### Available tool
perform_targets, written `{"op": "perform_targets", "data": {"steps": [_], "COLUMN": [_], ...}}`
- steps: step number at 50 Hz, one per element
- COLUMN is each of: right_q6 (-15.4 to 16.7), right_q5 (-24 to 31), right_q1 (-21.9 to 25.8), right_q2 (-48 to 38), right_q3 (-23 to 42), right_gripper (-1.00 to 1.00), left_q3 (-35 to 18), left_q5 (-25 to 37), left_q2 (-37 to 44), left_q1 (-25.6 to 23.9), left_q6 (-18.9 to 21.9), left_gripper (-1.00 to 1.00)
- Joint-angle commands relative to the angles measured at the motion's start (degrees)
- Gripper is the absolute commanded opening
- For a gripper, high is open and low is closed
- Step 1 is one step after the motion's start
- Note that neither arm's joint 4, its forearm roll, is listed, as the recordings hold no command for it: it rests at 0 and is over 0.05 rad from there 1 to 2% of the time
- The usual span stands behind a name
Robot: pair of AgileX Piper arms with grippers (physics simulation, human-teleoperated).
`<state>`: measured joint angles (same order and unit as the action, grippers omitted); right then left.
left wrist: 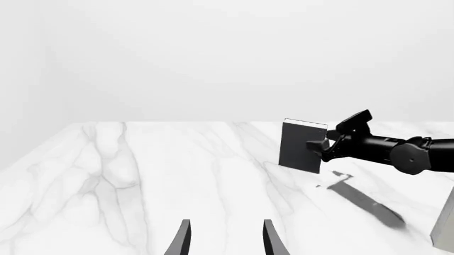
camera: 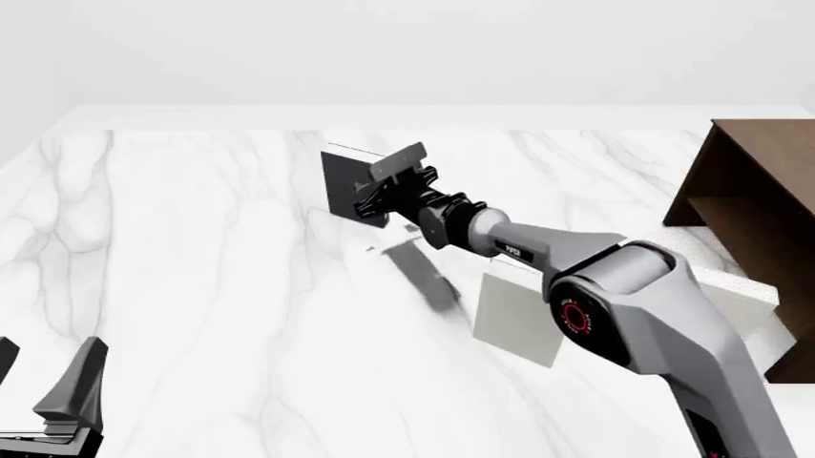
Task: Pick up the book on the left and place it on top of the shelf.
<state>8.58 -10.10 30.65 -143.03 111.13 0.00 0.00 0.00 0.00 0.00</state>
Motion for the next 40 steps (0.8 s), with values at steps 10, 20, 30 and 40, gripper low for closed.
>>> {"op": "perform_targets", "data": {"steps": [10,20,30,40], "right_q6": [-0.7,-1.3,-0.2,1.8], "right_q5": [-2.5,-5.1,-6.2,-6.4], "right_q1": [0.7,1.3,1.6,1.7], "right_q2": [1.6,6.1,15.4,23.9], "right_q3": [-3.1,-8.8,-15.3,-22.0], "right_gripper": [-1.00,-1.00,-1.00,-1.00], "left_q3": [0.0,0.0,0.0,0.0], "left_q5": [0.0,0.0,0.0,0.0], "left_q2": [0.0,0.0,0.0,0.0], "left_q1": [0.0,0.0,0.0,0.0], "left_q6": [0.0,0.0,0.0,0.0], "left_gripper": [1.00,1.00,1.00,1.00]}}
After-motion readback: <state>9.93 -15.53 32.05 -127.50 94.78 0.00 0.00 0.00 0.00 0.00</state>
